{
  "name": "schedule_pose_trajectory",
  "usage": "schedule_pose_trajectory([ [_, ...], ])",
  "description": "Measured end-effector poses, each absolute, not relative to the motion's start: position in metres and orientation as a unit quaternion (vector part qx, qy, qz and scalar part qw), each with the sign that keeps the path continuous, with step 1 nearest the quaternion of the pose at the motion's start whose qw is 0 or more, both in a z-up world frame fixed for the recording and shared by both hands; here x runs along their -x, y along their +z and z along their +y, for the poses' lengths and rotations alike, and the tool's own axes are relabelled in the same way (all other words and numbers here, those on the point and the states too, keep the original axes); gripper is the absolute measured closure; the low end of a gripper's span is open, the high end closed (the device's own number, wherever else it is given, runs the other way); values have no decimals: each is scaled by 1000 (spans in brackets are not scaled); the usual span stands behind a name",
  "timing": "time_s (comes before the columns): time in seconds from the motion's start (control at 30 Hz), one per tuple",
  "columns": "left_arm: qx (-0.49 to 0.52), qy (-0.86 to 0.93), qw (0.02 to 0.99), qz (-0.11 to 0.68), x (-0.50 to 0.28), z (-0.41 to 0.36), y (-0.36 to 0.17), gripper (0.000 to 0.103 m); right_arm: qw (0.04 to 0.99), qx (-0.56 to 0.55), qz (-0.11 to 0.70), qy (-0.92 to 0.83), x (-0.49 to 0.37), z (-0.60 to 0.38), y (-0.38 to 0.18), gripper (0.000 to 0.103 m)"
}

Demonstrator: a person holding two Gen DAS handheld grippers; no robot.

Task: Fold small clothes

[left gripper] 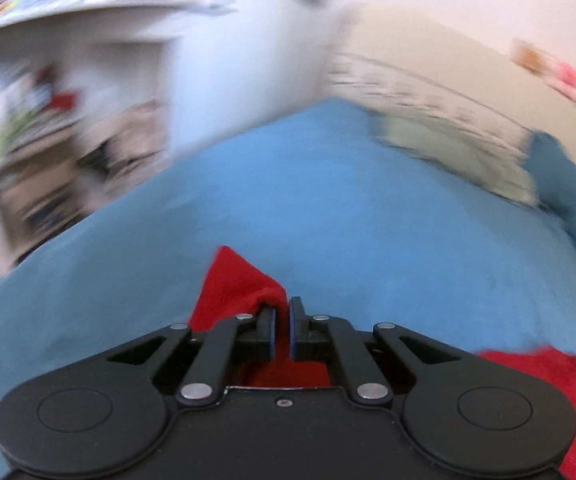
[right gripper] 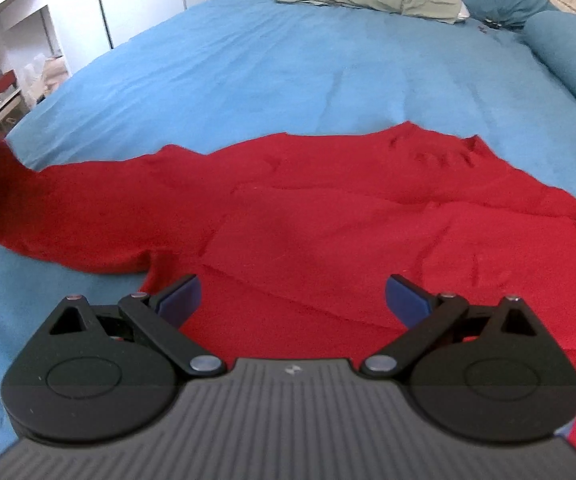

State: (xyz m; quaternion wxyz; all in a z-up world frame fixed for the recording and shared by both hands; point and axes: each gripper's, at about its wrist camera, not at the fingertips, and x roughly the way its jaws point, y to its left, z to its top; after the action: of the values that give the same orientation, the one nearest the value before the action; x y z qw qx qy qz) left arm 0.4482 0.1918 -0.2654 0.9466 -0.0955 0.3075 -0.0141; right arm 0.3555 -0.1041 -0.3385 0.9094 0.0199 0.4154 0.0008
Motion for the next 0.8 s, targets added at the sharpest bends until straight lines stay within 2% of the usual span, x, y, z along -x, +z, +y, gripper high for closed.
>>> schedule_pose_trajectory([
  [0.13, 57, -121, 946, 295, -449, 104, -242, 97, 910, -31, 413, -18, -351, -129, -336, 0],
  [0.23, 51, -188, 930, 313, -446, 43, -244, 97, 910, -35, 412, -39, -344, -153, -332, 0],
  [0.47, -3, -262, 875, 408, -429, -75, -316, 97, 903, -39, 421, -79, -321, -219, -336, 0],
  [0.63, -36, -257, 855, 449, -421, -99, -354, 97, 896, -36, 434, -89, -308, -257, -352, 0],
  [0.8, -36, -255, 853, 453, -420, -101, -350, 96, 894, -40, 438, -85, -303, -272, -355, 0],
])
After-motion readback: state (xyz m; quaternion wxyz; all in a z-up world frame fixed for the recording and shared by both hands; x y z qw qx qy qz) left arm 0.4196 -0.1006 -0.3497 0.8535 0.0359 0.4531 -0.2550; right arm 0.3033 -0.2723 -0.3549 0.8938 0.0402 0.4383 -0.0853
